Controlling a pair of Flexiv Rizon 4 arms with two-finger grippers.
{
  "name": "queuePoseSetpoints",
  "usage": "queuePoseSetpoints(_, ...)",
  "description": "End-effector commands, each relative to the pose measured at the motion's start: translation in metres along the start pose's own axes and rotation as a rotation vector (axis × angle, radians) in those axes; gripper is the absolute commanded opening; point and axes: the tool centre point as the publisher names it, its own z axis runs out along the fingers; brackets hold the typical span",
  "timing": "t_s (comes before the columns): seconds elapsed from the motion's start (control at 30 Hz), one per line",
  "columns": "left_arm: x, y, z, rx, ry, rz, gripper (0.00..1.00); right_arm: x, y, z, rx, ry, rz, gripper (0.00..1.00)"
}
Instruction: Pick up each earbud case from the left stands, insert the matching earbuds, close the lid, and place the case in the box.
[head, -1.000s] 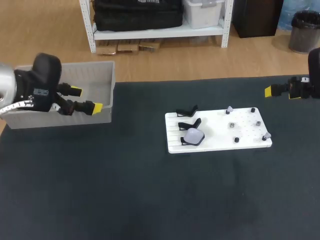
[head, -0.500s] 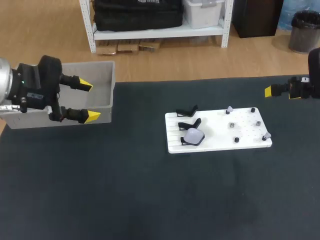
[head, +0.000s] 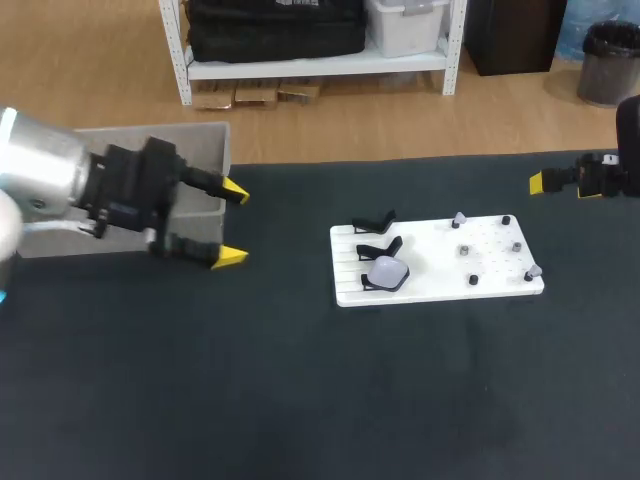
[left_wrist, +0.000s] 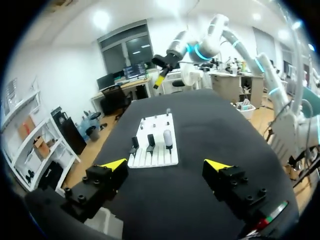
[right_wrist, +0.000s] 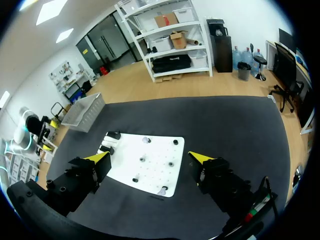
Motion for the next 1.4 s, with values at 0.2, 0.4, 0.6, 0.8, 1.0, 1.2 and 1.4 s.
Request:
queuePoseSetpoints(0.2, 0.001, -0.015, 0.087, -0.056, 0.029, -0.044, 1.0, 0.0, -0.001, 0.0, -0.003, 0.001, -0.001, 1.0)
queuePoseSetpoints(0.4, 0.004, -0.02, 0.119, -0.011, 0.035, -0.067, 1.0, 0.0, -0.001, 0.0, -0.003, 0.001, -0.001, 1.0)
queuePoseSetpoints(0.6, 0.005, -0.02, 0.123, -0.016, 0.036, -0.078, 1.0, 0.0, -0.001, 0.0, -0.003, 0.001, -0.001, 1.0)
queuePoseSetpoints(0.8, 0.005, -0.02, 0.123, -0.016, 0.036, -0.078, 1.0, 0.0, -0.001, 0.0, -0.003, 0.001, -0.001, 1.0)
queuePoseSetpoints(1.0, 0.005, -0.02, 0.123, -0.016, 0.036, -0.078, 1.0, 0.0, -0.001, 0.0, -0.003, 0.001, -0.001, 1.0)
queuePoseSetpoints(1.2, 0.005, -0.02, 0.123, -0.016, 0.036, -0.078, 1.0, 0.0, -0.001, 0.0, -0.003, 0.001, -0.001, 1.0)
queuePoseSetpoints(1.4, 0.002, -0.019, 0.127, -0.013, 0.08, -0.09, 1.0, 0.0, -0.001, 0.0, -0.003, 0.001, -0.001, 1.0)
